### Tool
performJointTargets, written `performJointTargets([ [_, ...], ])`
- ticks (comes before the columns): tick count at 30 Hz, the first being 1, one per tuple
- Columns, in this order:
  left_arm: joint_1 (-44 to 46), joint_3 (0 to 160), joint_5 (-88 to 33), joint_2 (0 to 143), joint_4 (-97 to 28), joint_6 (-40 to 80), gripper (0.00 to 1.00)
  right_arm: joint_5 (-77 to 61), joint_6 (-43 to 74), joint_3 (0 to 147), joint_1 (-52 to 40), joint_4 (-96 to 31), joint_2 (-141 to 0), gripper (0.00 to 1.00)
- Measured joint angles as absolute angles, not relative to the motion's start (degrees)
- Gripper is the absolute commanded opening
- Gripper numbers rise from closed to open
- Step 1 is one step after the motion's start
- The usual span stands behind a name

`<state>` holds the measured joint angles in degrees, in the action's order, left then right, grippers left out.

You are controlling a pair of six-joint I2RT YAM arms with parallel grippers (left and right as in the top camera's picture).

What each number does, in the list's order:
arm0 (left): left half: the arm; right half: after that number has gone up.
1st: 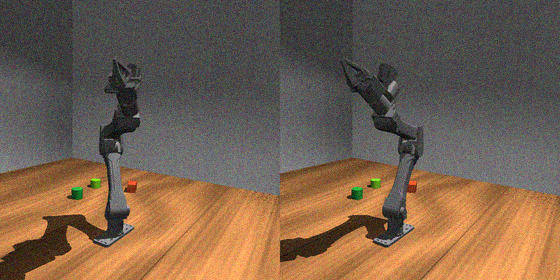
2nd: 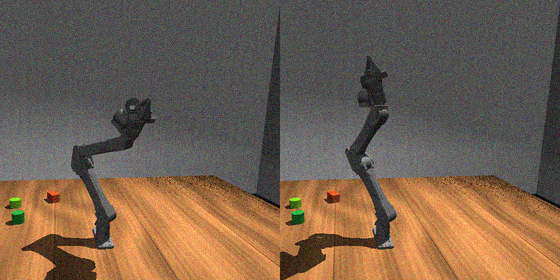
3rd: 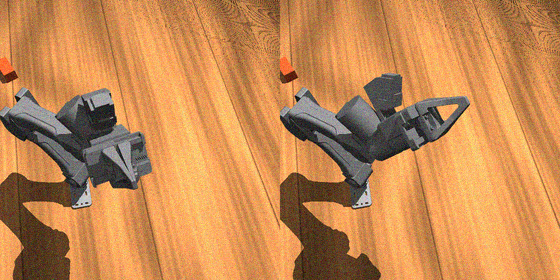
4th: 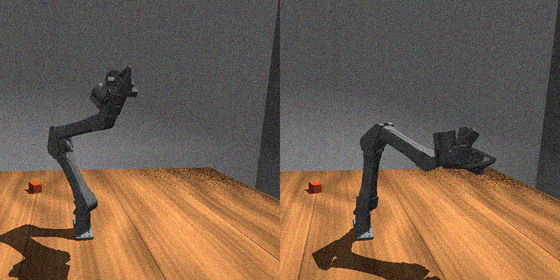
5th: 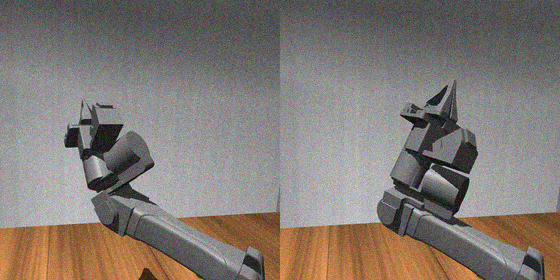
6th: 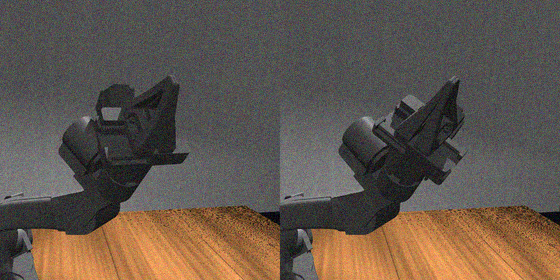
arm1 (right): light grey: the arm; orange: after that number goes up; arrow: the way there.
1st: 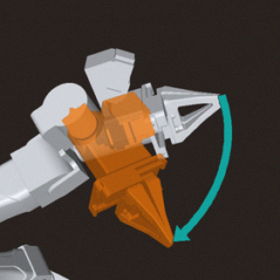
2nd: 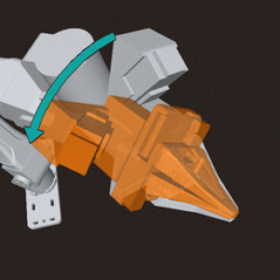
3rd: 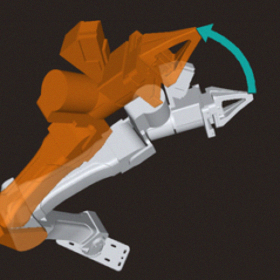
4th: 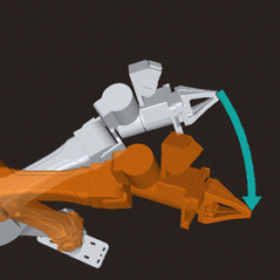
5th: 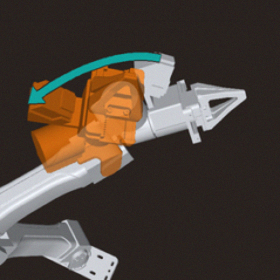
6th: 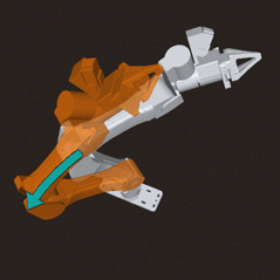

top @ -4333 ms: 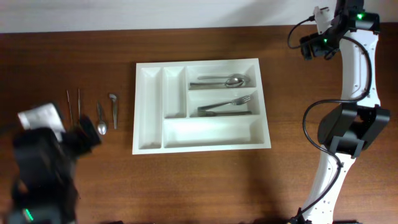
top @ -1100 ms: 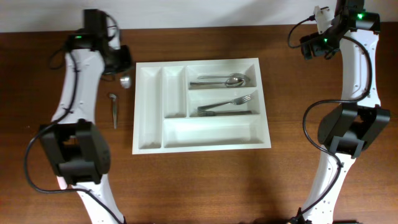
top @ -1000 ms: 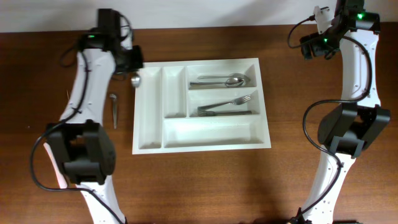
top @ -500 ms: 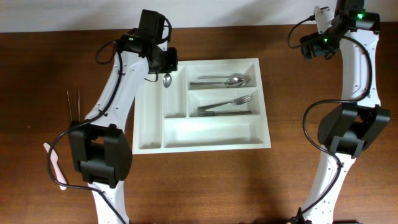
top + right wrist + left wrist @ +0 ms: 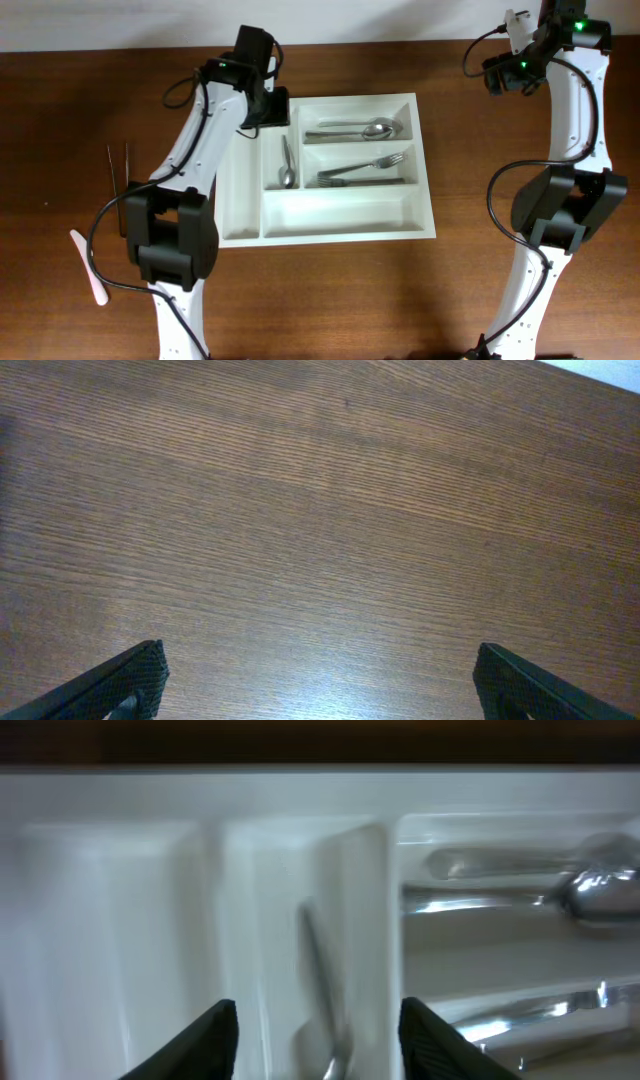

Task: Pack container
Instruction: 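Carry the spoon into the tray's narrow middle-left compartment and release, then return the left gripper and grasp the second silver spoon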

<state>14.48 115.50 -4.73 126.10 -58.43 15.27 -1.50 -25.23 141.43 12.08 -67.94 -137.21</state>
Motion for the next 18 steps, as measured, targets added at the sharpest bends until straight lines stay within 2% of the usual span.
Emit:
performJointTargets([
  [11,1.58,125.14,-2.42,126.13,-76.4,12.36,0.58,-1.5,-25.21,141.43,12.08,-67.94,-137.21,0.99],
  [18,-0.54,122.8,1.1,126.1,-73.93,11.57,0.58,-1.5,-25.23,141.43,12.08,-67.92,-137.21,0.99],
])
